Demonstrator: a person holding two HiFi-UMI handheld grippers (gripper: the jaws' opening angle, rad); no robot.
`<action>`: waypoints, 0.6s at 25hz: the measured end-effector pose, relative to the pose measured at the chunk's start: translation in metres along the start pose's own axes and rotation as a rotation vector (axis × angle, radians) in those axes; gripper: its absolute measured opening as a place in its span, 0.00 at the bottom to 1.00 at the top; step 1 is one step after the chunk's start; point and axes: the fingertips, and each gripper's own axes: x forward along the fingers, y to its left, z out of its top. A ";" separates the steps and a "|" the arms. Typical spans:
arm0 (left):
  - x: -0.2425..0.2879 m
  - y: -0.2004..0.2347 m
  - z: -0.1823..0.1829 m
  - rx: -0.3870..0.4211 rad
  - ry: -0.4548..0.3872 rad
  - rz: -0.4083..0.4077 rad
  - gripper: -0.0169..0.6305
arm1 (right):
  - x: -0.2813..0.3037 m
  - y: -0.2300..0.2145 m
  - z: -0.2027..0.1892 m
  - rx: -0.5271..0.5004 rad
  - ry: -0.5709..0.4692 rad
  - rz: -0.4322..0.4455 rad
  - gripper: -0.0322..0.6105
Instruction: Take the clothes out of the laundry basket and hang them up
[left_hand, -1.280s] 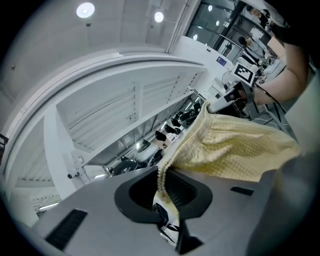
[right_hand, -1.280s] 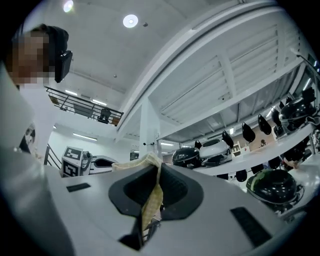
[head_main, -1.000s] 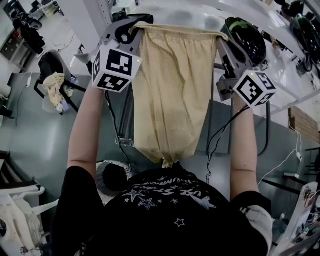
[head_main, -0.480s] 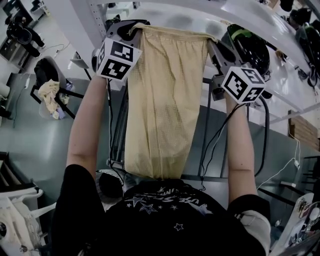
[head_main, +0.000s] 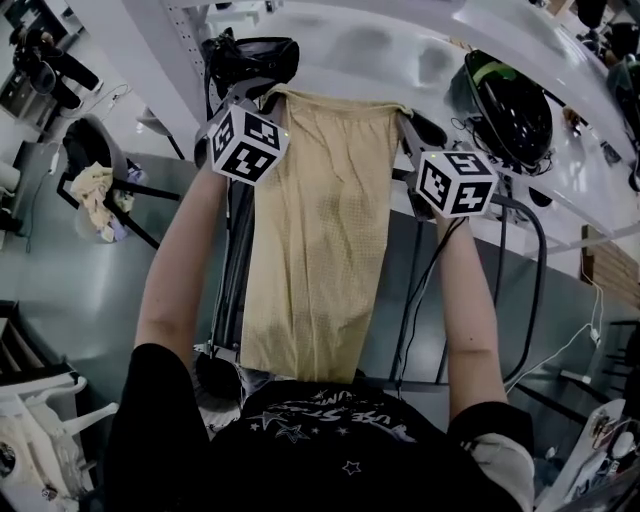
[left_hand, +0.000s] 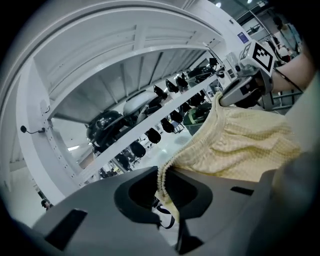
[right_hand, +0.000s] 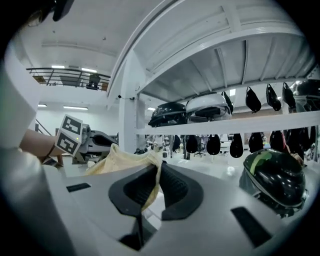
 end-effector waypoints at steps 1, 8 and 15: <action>0.006 -0.007 -0.006 0.012 0.019 -0.006 0.11 | 0.003 -0.003 -0.009 -0.013 0.028 -0.006 0.10; 0.036 -0.044 -0.052 -0.002 0.131 -0.063 0.11 | 0.023 -0.008 -0.065 -0.107 0.199 -0.019 0.11; 0.054 -0.055 -0.077 0.040 0.221 -0.053 0.21 | 0.037 -0.013 -0.091 -0.239 0.318 -0.052 0.13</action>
